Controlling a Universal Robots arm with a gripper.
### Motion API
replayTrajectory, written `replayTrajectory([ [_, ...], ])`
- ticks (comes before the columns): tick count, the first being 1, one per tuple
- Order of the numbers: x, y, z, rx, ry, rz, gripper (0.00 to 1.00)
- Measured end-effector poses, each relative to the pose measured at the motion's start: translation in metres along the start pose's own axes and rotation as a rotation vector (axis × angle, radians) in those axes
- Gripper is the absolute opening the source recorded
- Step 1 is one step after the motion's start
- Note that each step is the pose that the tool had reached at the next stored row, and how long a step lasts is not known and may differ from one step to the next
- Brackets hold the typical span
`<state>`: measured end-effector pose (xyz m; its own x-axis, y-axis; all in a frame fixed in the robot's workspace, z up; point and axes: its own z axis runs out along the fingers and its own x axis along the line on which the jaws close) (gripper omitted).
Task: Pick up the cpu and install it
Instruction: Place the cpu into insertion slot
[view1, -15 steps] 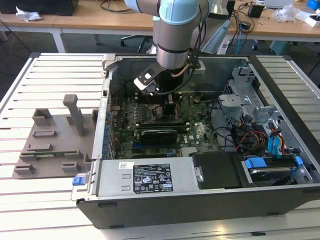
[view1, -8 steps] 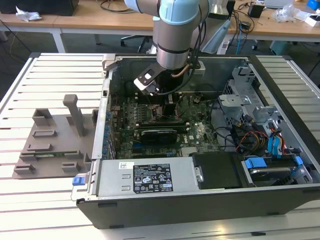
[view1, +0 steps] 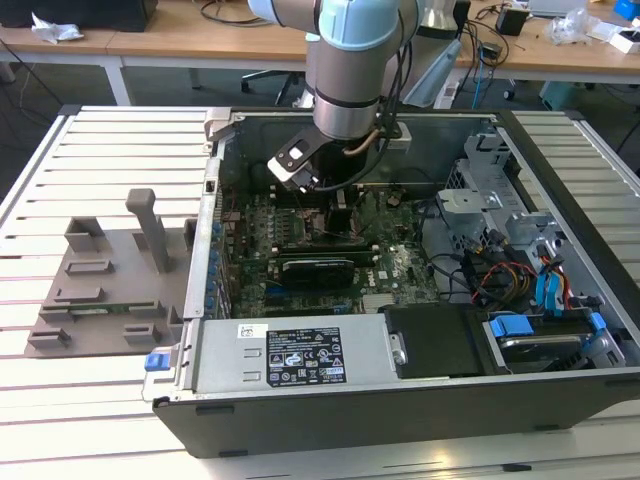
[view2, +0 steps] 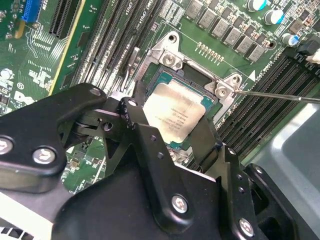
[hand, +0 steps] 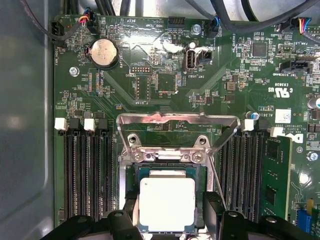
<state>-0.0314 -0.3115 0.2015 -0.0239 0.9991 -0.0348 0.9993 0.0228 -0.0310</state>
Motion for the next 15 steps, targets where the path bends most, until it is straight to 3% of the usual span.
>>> replayTrajectory([
  [8, 0.0043, -0.0002, -0.0093, 0.0, 0.0001, 0.0, 0.61],
  [13, 0.0044, -0.0006, -0.0097, -0.0002, 0.0002, 0.0, 0.36],
  [15, 0.0042, -0.0021, -0.0097, -0.0004, 0.0002, 0.0, 0.18],
])
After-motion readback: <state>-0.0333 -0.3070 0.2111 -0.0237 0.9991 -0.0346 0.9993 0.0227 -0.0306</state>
